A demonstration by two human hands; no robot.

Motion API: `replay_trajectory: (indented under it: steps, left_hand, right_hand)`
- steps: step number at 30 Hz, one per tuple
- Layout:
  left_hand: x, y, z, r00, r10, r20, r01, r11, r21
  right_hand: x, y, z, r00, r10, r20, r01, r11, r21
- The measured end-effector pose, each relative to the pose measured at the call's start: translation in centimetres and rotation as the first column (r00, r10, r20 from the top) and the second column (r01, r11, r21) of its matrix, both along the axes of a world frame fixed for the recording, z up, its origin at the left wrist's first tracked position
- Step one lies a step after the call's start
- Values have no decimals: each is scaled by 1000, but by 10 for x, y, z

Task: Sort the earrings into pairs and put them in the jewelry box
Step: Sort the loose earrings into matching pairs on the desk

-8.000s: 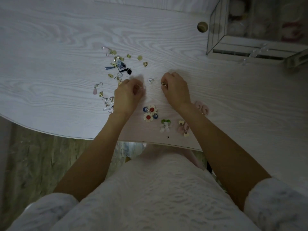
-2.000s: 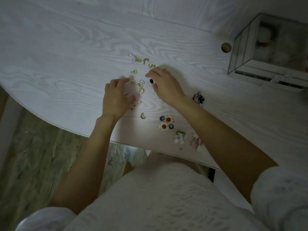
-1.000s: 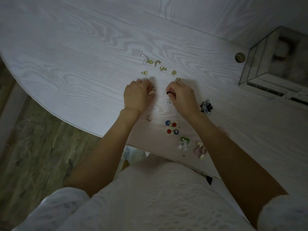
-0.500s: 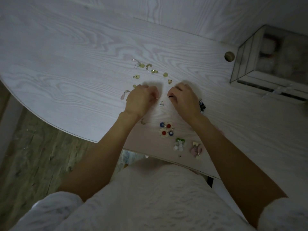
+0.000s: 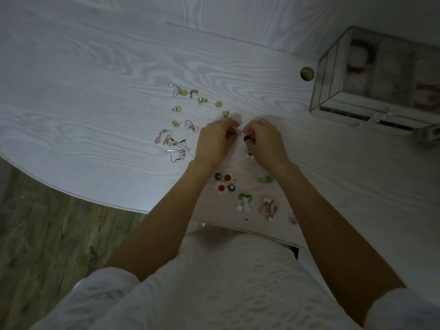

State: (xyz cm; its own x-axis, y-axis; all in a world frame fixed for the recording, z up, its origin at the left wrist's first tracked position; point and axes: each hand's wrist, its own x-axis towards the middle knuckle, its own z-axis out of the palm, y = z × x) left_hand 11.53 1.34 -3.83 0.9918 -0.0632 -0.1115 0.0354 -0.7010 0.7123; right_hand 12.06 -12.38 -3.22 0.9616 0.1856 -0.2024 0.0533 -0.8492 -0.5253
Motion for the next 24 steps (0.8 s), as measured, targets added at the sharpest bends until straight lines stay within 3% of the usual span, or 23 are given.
replay_trajectory:
  steps: [10,14,19,24]
  left_hand:
    - [-11,-2,2,999,-35,-17,35,999,19]
    - [-23,13,10,998,-39,53,40,999,-14]
    - [-50,72,17,985,93,146,-87,995,-47]
    - [-50,110,7,969,227,95,-235,968,85]
  right_hand:
    - [-4,1,1,1000,-13,-9,13,1000,18]
    - [-5,1,9,999,29,45,-29,1000,11]
    - [-12,16,21,976,101,195,-108,994,25]
    - [-12,47,19,973,193,124,-202,977,65]
